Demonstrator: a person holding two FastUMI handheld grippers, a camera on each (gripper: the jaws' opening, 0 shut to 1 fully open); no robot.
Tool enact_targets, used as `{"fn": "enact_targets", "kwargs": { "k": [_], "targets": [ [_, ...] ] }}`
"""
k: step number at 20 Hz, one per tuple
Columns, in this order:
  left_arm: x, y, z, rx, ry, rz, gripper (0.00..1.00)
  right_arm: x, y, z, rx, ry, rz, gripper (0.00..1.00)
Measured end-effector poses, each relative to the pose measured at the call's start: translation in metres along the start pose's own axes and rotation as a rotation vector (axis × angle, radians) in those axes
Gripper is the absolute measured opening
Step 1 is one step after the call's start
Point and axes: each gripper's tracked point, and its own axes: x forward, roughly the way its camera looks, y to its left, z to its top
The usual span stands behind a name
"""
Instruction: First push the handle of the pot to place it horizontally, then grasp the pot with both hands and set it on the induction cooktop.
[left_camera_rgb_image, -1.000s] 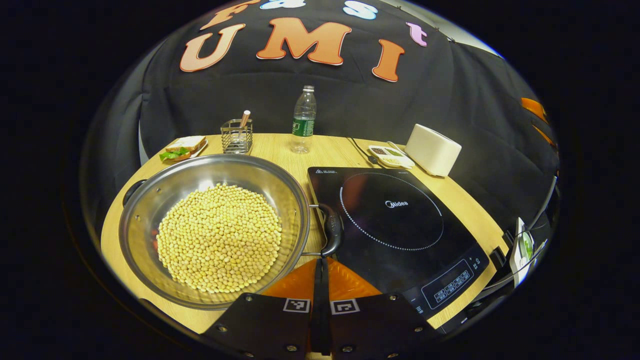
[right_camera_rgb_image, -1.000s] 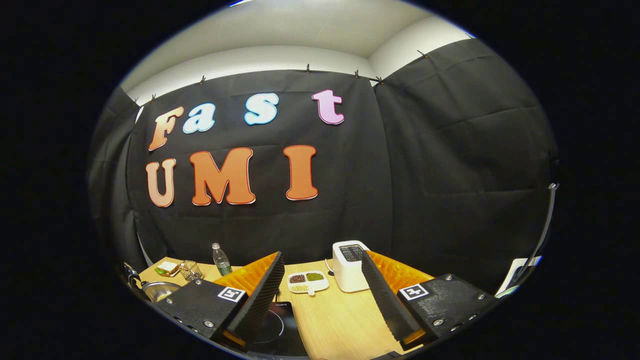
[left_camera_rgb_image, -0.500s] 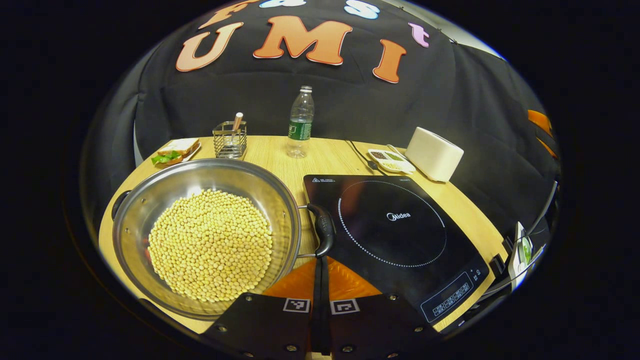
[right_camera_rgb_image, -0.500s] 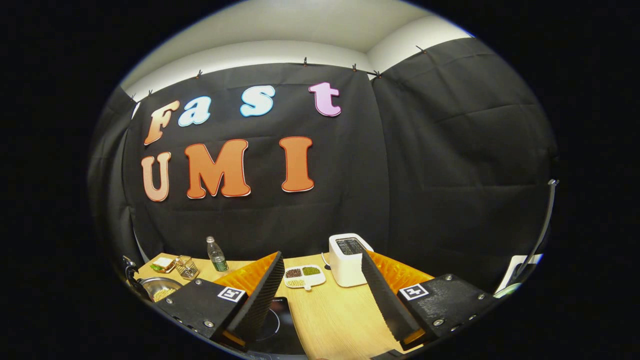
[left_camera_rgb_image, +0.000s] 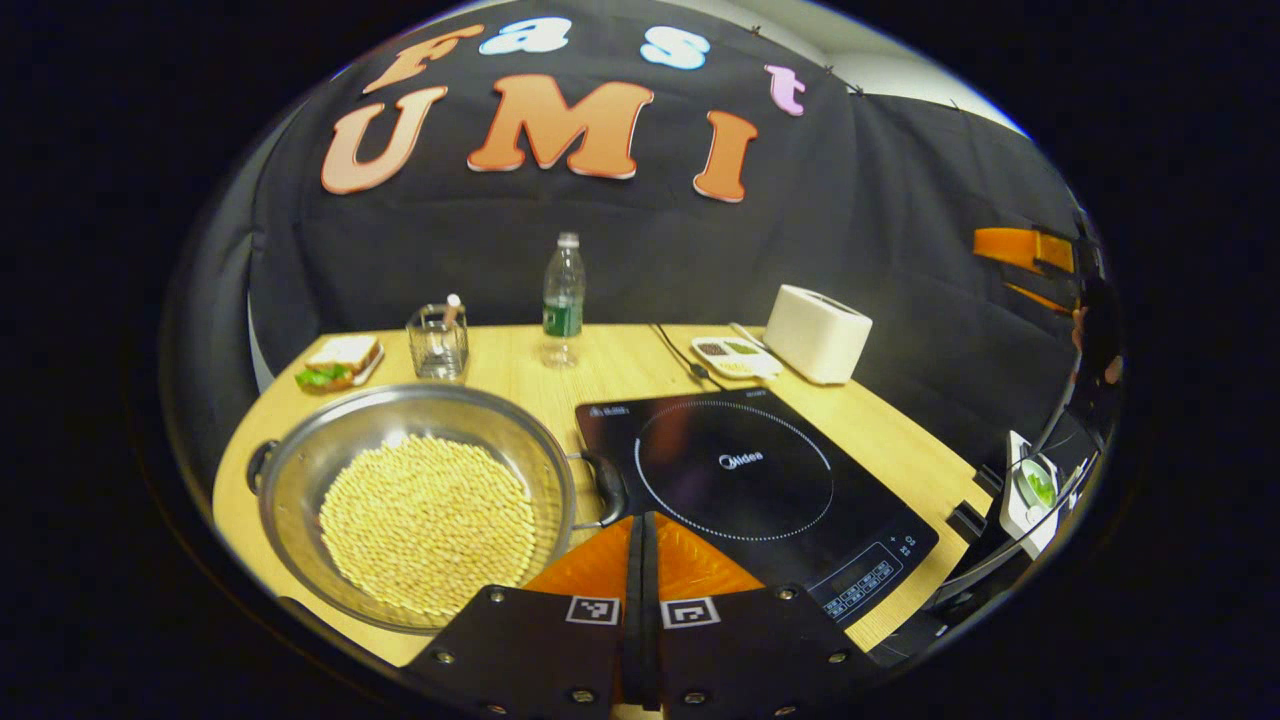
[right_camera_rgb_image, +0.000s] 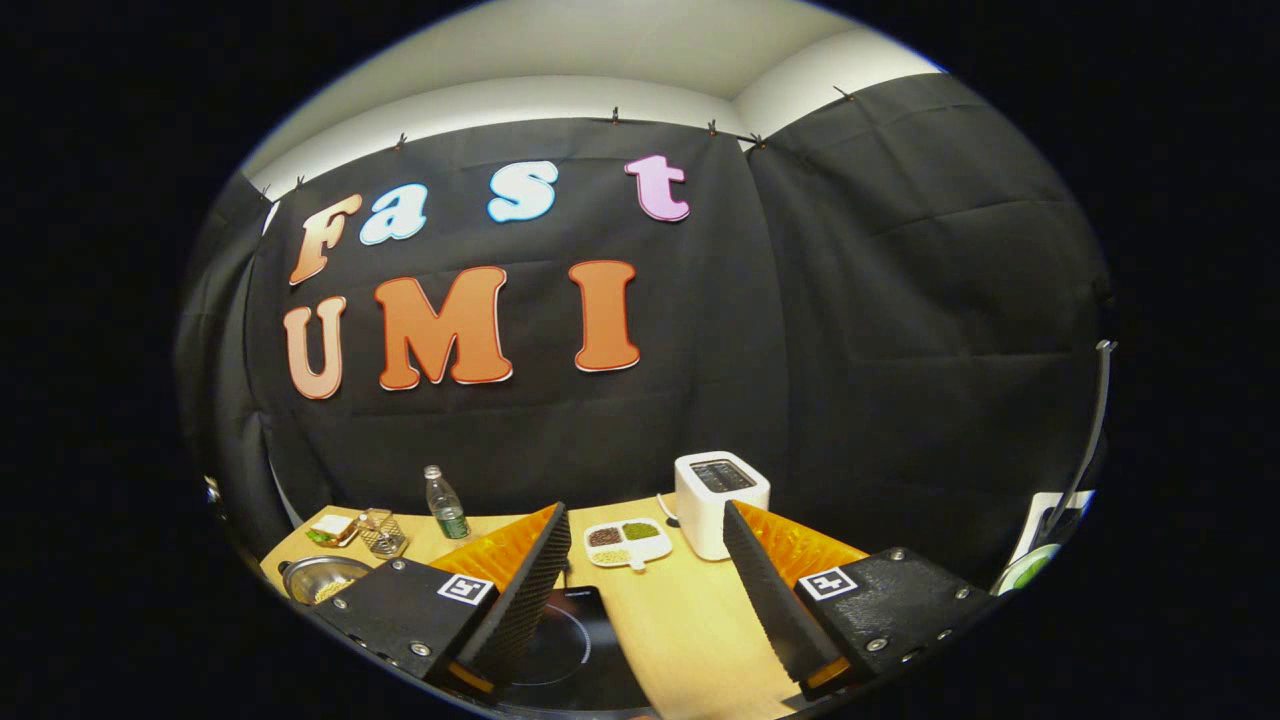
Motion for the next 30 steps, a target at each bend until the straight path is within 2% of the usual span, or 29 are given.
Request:
{"fn": "enact_targets", "kwargs": {
  "k": [1, 2, 7, 8, 9, 12, 13, 15, 17, 19, 21, 22, 24, 30],
  "targets": [
    [-0.011, 0.012, 0.012, -0.001, -0.036, 0.024, 0.01, 0.0, 0.011, -0.005, 0.005, 0.006, 0.012, 1.0],
    [-0.021, 0.029, 0.023, 0.004, -0.069, 0.051, 0.01, -0.001, 0.023, -0.01, 0.008, 0.012, 0.021, 0.96],
    [-0.059, 0.127, 0.047, 0.016, -0.161, 0.222, 0.01, -0.001, 0.088, -0.039, 0.05, 0.052, 0.07, 0.95],
    [-0.063, 0.147, 0.045, 0.011, -0.16, 0.253, 0.02, -0.002, 0.104, -0.049, 0.053, 0.069, 0.088, 1.0],
    [-0.067, 0.167, 0.042, 0.007, -0.157, 0.278, 0.03, -0.002, 0.121, -0.06, 0.048, 0.088, 0.108, 0.96],
    [-0.067, 0.21, 0.032, -0.006, -0.15, 0.308, 0.14, -0.003, 0.173, -0.095, 0.017, 0.146, 0.165, 0.96],
    [-0.068, 0.221, 0.026, -0.025, -0.137, 0.312, 0.36, -0.003, 0.189, -0.108, 0.012, 0.166, 0.174, 0.96],
    [-0.064, 0.236, 0.017, -0.05, -0.127, 0.298, 0.5, -0.001, 0.217, -0.136, 0.004, 0.218, 0.202, 0.96],
    [-0.061, 0.254, 0.006, -0.057, -0.103, 0.311, 0.49, 0.003, 0.244, -0.168, -0.025, 0.285, 0.217, 0.96],
    [-0.057, 0.27, 0.002, -0.053, -0.101, 0.329, 0.49, 0.005, 0.257, -0.183, -0.065, 0.296, 0.21, 0.96],
    [-0.05, 0.279, -0.002, -0.057, -0.098, 0.327, 0.93, 0.007, 0.272, -0.197, -0.103, 0.314, 0.216, 0.96],
    [-0.05, 0.285, -0.006, -0.058, -0.091, 0.328, 0.96, 0.006, 0.278, -0.208, -0.114, 0.335, 0.222, 0.96],
    [-0.042, 0.292, -0.014, -0.058, -0.073, 0.318, 0.93, 0.005, 0.285, -0.226, -0.13, 0.38, 0.224, 0.96],
    [-0.019, 0.308, -0.038, -0.067, 0.018, 0.304, 0.93, 0.016, 0.291, -0.258, -0.153, 0.461, 0.202, 0.96]
  ]
}}
